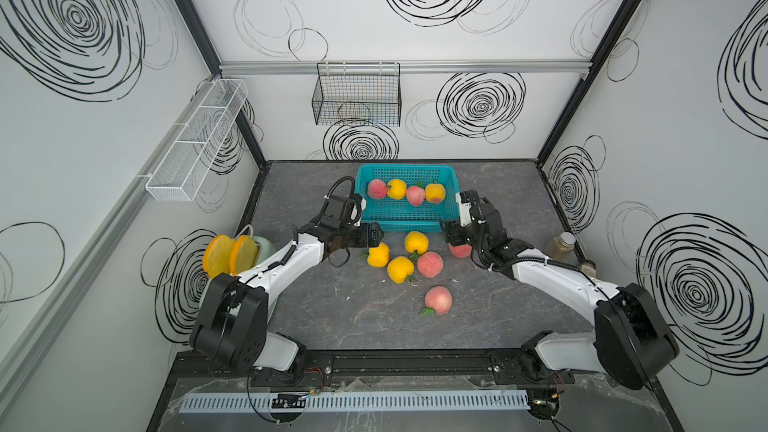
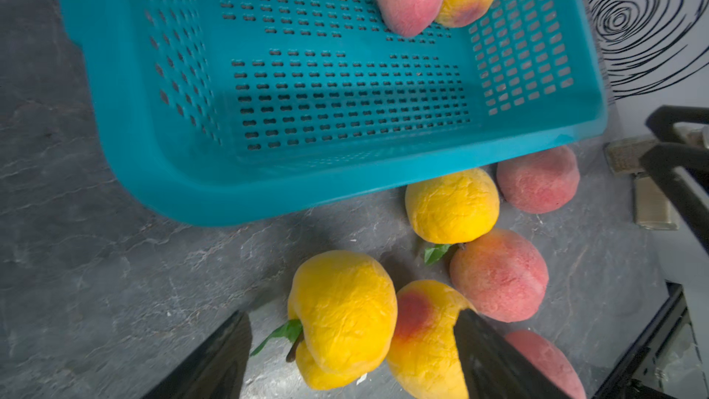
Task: Put the peaches into the basket
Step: Place the peach in the basket, then pick up the peach from the center of the board.
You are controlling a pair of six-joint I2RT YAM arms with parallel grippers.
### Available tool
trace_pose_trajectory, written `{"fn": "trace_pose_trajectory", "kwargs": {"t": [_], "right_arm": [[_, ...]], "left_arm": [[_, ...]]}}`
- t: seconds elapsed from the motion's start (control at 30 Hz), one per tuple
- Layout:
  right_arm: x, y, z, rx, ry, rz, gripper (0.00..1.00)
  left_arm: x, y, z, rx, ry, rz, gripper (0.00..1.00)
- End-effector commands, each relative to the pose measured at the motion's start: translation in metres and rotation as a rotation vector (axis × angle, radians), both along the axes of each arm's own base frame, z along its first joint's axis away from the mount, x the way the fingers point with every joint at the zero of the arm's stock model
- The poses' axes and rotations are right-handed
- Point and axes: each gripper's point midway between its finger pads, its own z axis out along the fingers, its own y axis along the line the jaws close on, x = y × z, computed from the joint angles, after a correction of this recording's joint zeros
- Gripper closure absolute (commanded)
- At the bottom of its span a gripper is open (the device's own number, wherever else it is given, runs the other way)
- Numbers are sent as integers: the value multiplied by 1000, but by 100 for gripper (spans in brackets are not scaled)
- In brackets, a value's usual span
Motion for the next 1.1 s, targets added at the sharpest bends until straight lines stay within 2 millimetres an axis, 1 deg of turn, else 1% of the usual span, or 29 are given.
{"fn": "trace_pose_trajectory", "kwargs": {"t": [0.0, 0.13, 0.27, 0.4, 0.47, 0.6, 0.67, 0.73, 0.83, 0.9, 0.93, 1.03, 1.07], "right_arm": [[-1, -8, 14, -1, -93, -36, 31], [-12, -17, 8, -32, -106, -54, 31], [-21, -24, 5, -37, -131, -63, 31], [-26, -30, 0, -51, -142, -68, 31], [-28, -30, -4, -51, -138, -63, 31], [-31, -26, -10, -36, -133, -39, 31], [-32, -25, -13, -31, -131, -33, 31], [-34, -24, -17, -26, -129, -28, 31], [-37, -24, -22, -20, -118, -21, 31], [-40, -24, -24, -11, -116, -17, 31], [-42, -24, -24, -2, -117, -14, 31], [-46, -23, -25, 19, -121, -7, 31], [-47, -23, -26, 23, -121, -4, 31]], "left_arm": [[-9, -1, -7, 59, -10, -5, 13], [-13, -10, -20, 86, 21, -21, 13], [-15, -20, -28, 128, 31, -47, 14], [-18, -20, -43, 190, 70, -58, 14], [-17, -17, -48, 215, 70, -51, 14], [-15, -18, -49, 208, 59, -36, 15], [-15, -20, -51, 208, 61, -39, 18], [-14, -20, -54, 215, 68, -43, 23], [-14, -21, -57, 219, 75, -51, 34], [-14, -22, -56, 214, 68, -59, 38], [-14, -23, -54, 214, 62, -62, 43], [-12, -23, -51, 223, 51, -69, 67], [-12, -22, -50, 228, 48, -70, 73]]}}
